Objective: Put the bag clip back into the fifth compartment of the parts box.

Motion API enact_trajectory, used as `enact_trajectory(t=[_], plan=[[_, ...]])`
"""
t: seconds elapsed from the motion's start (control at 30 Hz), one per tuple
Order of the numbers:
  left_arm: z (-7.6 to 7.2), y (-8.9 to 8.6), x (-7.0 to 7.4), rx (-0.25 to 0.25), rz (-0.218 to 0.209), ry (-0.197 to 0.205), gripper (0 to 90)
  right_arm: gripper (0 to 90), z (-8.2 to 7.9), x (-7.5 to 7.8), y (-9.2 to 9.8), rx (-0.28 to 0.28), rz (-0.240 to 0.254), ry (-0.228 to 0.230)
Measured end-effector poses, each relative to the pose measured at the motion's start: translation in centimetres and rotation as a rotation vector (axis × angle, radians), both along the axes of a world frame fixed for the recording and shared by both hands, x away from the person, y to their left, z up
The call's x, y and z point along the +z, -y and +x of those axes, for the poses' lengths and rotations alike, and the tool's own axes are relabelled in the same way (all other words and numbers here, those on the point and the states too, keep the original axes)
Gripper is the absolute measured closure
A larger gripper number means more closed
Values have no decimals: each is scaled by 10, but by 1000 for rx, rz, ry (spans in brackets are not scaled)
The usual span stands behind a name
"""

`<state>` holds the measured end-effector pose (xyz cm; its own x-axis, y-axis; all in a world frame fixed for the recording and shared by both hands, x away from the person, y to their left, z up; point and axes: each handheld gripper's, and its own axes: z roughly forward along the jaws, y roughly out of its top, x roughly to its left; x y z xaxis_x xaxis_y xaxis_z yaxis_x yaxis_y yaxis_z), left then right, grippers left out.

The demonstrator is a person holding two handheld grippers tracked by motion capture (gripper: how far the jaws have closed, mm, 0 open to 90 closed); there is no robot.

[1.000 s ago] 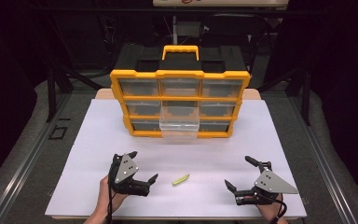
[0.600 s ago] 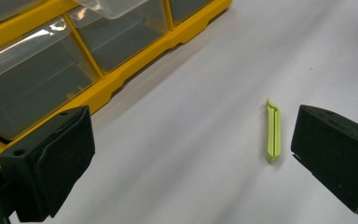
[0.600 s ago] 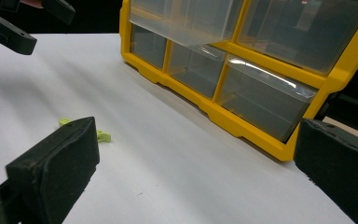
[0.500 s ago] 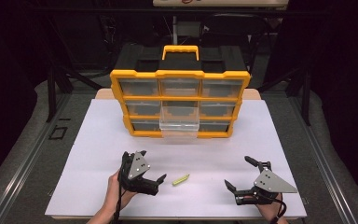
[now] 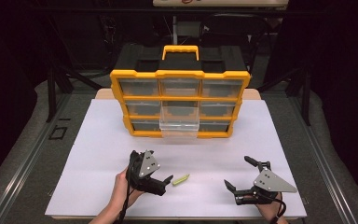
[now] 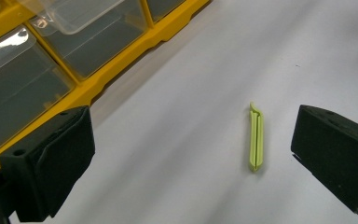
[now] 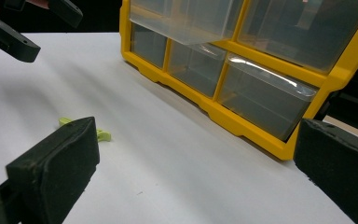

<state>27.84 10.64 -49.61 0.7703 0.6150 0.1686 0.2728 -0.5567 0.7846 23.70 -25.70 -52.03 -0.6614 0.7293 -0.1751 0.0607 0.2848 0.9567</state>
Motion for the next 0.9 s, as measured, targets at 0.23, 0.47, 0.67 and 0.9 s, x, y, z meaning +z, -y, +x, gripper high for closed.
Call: enact_trajectory(t=[0.23, 0.47, 0.67, 0.9], plan=[[2, 12, 3, -18, 29, -14, 0, 0, -1, 0, 0, 0, -3, -1], [4, 24, 1, -23, 65, -30, 0, 0, 1, 0, 0, -1, -6, -2], [6, 33, -2, -23, 105, -49, 2, 0, 1, -1, -1, 2, -9, -4], [8, 38, -9, -27, 145, -81, 13, 0, 2, -1, -1, 1, -14, -9]])
